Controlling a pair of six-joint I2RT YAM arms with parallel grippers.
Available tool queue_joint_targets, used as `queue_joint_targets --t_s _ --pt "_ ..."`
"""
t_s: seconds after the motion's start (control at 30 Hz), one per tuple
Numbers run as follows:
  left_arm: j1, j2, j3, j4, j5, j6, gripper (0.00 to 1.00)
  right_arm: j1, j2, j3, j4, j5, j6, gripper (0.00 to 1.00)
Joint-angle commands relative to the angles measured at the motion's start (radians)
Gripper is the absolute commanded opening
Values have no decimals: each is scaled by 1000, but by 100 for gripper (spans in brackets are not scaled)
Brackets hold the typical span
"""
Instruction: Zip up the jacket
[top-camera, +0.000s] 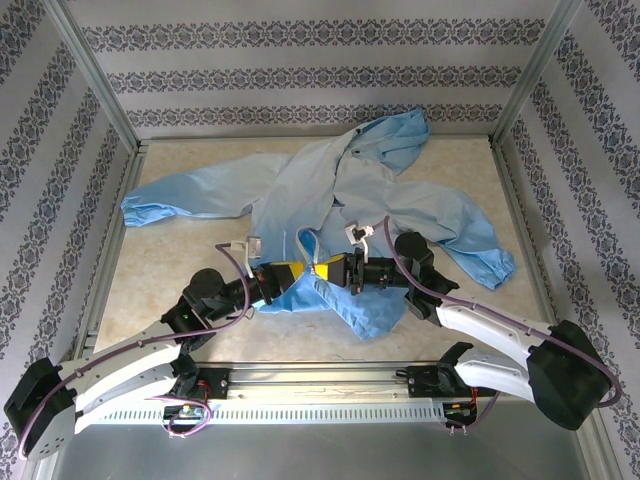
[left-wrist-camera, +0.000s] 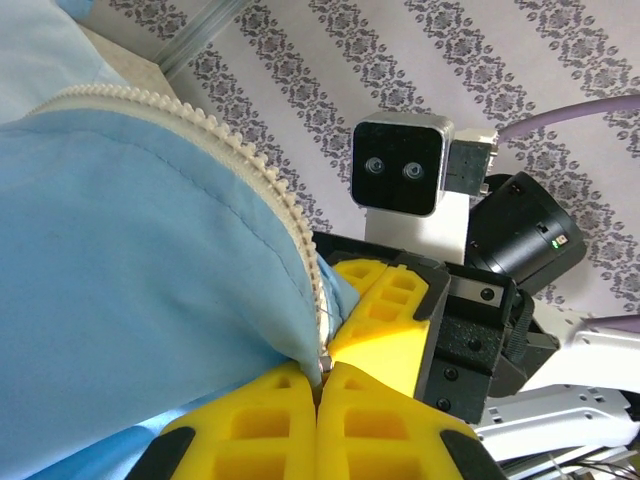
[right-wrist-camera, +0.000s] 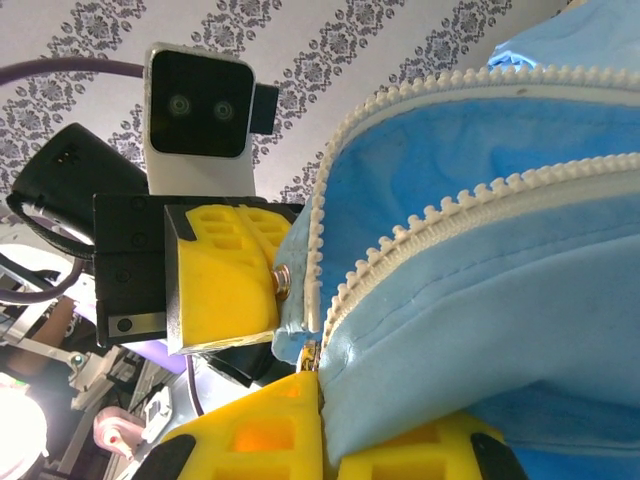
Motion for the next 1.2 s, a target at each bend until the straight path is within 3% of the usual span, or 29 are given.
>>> queue_joint_targets --t_s 0.0,0.6,1.17 --pt "17 -3 -18 110 35 -34 0 -13 -30 -11 89 -36 7 0" --pt "41 52 -26 228 84 -91 0 -14 -39 -9 95 -63 19 0" --pt "42 71 -29 237 109 -108 0 -15 -51 -8 98 -63 21 0"
